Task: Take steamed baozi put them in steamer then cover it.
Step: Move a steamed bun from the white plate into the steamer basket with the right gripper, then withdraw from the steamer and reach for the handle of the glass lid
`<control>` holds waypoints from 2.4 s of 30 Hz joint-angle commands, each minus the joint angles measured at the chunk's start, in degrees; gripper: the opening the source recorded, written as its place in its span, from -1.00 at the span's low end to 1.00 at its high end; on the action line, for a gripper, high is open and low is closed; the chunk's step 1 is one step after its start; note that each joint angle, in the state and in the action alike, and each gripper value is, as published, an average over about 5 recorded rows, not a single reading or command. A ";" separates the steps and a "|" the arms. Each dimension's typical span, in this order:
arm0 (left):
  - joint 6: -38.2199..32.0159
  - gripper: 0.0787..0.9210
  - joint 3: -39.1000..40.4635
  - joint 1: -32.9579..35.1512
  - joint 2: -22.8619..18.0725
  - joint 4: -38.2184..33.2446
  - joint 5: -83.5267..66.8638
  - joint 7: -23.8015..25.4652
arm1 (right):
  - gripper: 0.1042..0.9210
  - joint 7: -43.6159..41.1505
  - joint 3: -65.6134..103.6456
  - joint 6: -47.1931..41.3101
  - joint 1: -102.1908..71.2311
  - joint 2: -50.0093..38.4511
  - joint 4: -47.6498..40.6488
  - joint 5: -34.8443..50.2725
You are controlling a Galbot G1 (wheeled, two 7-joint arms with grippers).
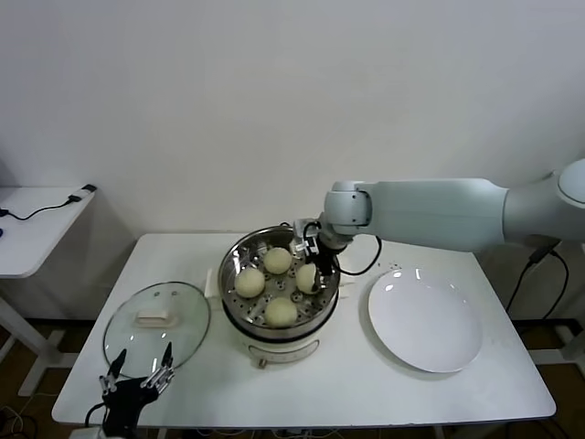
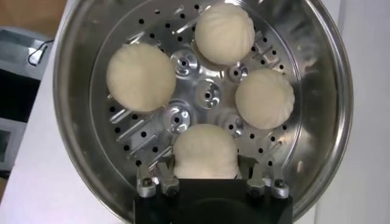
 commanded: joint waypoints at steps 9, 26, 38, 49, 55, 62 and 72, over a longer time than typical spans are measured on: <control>0.07 0.77 0.09 -0.02 0.24 0.00 0.33 0.17 | 0.76 0.56 11.49 5.25 2.78 -6.51 -2.31 6.01; -2.68 0.77 0.02 -2.73 2.11 0.02 1.61 1.82 | 0.76 35.36 60.41 12.94 -35.83 -34.01 1.82 7.10; -4.93 0.77 -1.09 -7.02 5.10 1.40 2.80 2.93 | 0.76 35.46 112.92 33.04 -98.70 -39.10 8.58 1.69; -8.97 0.77 0.21 -9.15 5.92 3.07 8.92 2.09 | 0.76 31.08 130.01 42.52 -127.26 -14.66 12.12 -5.92; -12.77 0.77 -0.35 -8.93 6.87 5.11 16.48 -0.35 | 0.76 30.61 130.27 47.08 -131.80 -7.79 14.59 -6.98; -15.36 0.77 -1.01 -8.83 8.44 6.77 25.47 -2.36 | 0.76 31.29 129.98 47.88 -136.45 -3.61 17.49 -7.67; -18.42 0.77 -0.46 -8.51 15.42 18.89 72.84 -17.89 | 0.76 32.88 130.03 45.50 -138.97 -1.05 21.99 -7.70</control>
